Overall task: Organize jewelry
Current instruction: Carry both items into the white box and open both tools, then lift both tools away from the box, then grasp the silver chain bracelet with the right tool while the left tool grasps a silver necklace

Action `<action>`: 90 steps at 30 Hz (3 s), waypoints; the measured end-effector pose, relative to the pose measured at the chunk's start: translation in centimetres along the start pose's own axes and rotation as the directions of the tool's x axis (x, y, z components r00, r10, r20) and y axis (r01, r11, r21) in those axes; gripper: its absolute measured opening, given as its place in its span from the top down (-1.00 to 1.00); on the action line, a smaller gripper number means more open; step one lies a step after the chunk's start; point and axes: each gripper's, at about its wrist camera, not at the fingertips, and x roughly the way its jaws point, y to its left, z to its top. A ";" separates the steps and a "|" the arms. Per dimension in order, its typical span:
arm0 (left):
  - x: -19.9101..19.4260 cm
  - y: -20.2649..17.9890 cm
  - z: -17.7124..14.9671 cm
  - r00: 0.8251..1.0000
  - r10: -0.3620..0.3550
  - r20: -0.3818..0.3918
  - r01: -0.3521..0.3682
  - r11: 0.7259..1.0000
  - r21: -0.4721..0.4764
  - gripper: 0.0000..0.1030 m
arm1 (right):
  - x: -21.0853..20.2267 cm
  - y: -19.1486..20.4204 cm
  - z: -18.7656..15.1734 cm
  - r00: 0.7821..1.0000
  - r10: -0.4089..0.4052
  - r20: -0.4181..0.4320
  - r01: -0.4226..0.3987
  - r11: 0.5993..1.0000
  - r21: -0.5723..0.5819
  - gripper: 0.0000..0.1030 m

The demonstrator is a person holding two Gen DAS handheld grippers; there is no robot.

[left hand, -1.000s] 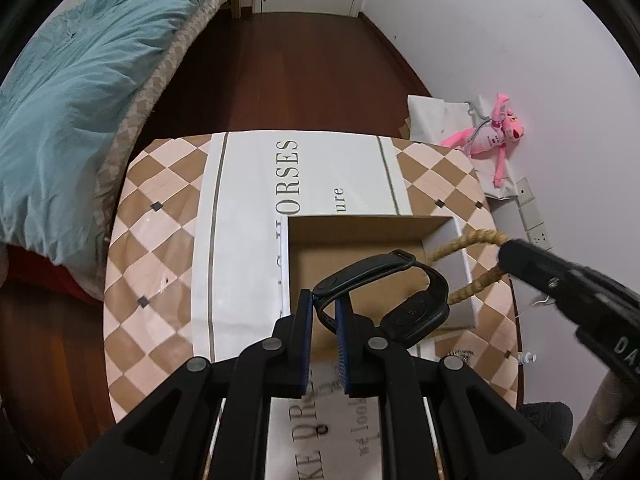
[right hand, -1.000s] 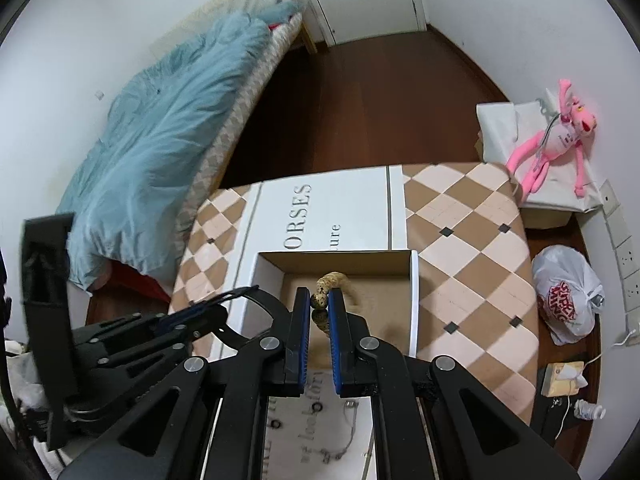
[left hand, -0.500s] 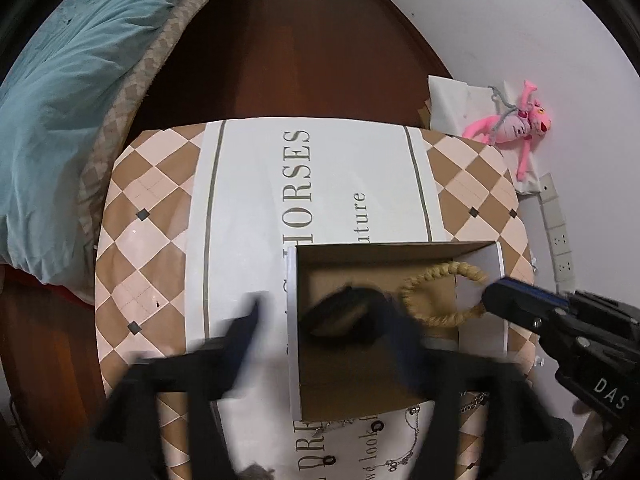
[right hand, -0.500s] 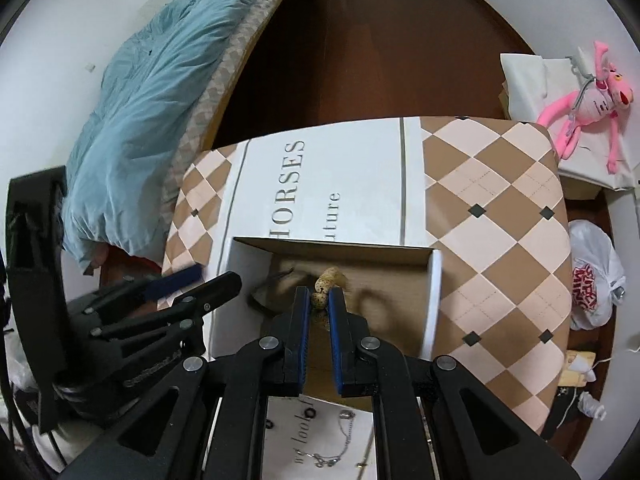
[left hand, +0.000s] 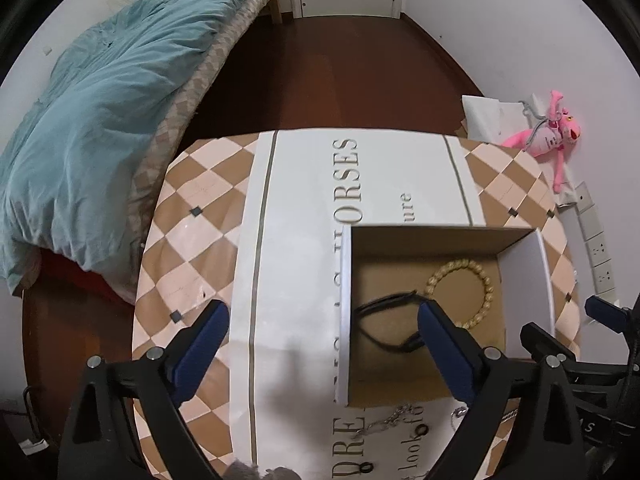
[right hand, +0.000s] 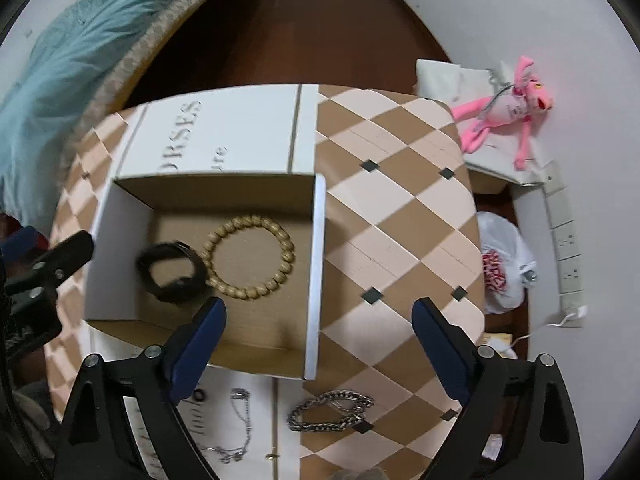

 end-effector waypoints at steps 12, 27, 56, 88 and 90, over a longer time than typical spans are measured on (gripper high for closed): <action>-2.9 0.7 -1.4 0.999 0.000 0.054 0.002 0.999 -0.047 -0.87 | -1.9 0.0 -1.5 0.997 -0.030 0.064 0.028 0.999 0.040 -0.86; -12.6 0.6 -5.0 0.978 -0.001 0.208 0.012 0.999 -0.051 -0.87 | -13.2 -1.1 -6.4 0.952 -0.091 0.293 0.067 0.993 0.092 -0.86; -5.6 0.8 -12.6 0.997 0.063 0.051 -0.058 0.994 -0.095 -0.87 | -5.2 -5.5 -13.2 0.994 0.009 0.110 -0.031 0.979 0.200 -0.86; 2.9 -11.6 -12.0 0.989 -0.120 -0.083 0.131 0.982 0.137 0.07 | 3.9 -11.0 -14.3 0.997 -0.020 0.069 0.003 0.973 0.232 0.86; 3.2 -12.2 -11.9 0.990 -0.109 -0.086 0.121 0.980 0.161 0.33 | 3.9 -11.0 -14.3 0.997 -0.019 0.069 0.002 0.972 0.233 0.85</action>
